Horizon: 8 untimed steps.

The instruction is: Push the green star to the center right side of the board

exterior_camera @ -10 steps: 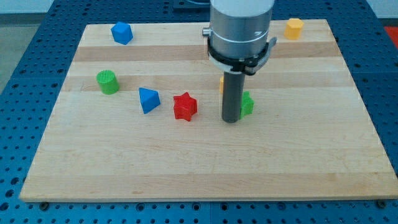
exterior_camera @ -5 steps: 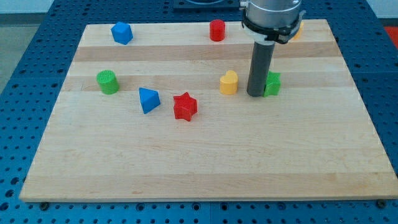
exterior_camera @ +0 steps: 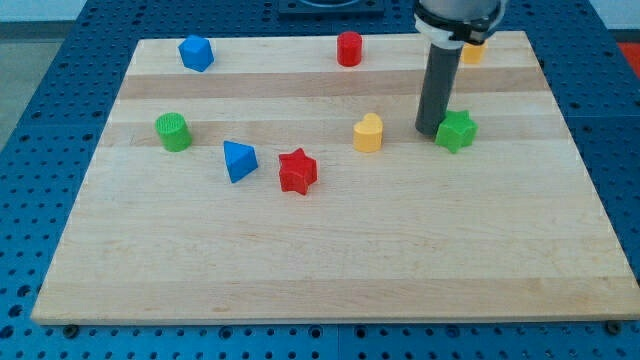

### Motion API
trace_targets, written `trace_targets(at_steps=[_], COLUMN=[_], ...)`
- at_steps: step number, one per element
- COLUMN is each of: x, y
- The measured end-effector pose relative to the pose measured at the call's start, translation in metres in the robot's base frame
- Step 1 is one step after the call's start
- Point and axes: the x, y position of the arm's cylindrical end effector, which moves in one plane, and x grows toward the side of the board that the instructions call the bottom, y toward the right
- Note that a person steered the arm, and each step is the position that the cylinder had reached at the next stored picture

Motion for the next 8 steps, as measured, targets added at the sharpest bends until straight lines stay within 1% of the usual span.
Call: trace_targets(at_steps=[3,5,6,7,8], x=[0.002,0.0,-0.009,-0.012,-0.006], y=[0.026,0.026,0.024,0.009,-0.001])
